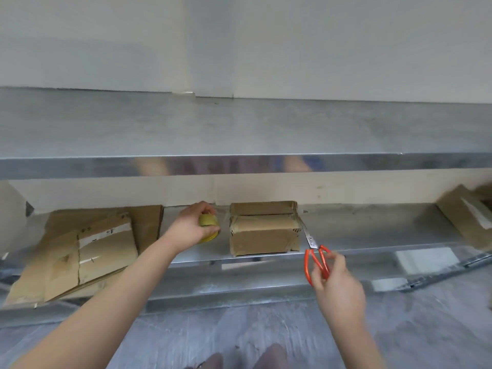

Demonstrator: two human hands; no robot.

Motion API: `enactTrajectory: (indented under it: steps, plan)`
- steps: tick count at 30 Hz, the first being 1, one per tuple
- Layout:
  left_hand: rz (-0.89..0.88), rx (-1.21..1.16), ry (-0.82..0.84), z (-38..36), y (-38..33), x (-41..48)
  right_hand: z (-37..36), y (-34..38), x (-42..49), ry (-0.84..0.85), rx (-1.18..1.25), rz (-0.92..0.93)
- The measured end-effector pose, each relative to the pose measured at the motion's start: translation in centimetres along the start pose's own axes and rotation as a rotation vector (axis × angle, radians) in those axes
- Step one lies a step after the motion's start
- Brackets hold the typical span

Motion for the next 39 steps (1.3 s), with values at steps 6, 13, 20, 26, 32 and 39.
enactTrajectory:
  steps: [6, 13, 20, 26, 32, 39]
  plan:
    - [-0.009, -0.008, 0.052, 0.4, 0.8, -0.2, -3.3, 6.9, -6.5, 0.212, 0.36, -0.066]
    - [-0.027, -0.033, 0.073, 0.5, 1.0, -0.2, -5.9, 12.6, -7.3, 0.611, 0.627, -0.105]
    - [-0.049, -0.043, 0.082, 1.0, 0.8, -0.2, -6.5, 14.1, -5.4, 0.75, 0.741, -0.236]
    - [-0.058, -0.018, 0.1, 1.0, 0.6, -0.1, -7.1, 13.9, -4.6, 0.766, 0.825, -0.265]
    - [-0.06, -0.036, 0.092, 1.0, 0.4, 0.1, -7.8, 13.4, -4.2, 0.728, 0.816, -0.235]
    - [-0.084, -0.016, 0.092, 1.1, 0.7, 0.1, -8.4, 12.9, -3.7, 0.616, 0.659, -0.163]
Point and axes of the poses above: each hand's wrist, its own x-axis towards the middle knuckle, its own z-axis out of the back of the hand, y = z × x, the point moved 1 cm from there along x, towards the middle knuckle, and after that the axes turned 5 degrees about y, right-handed, at the moved point
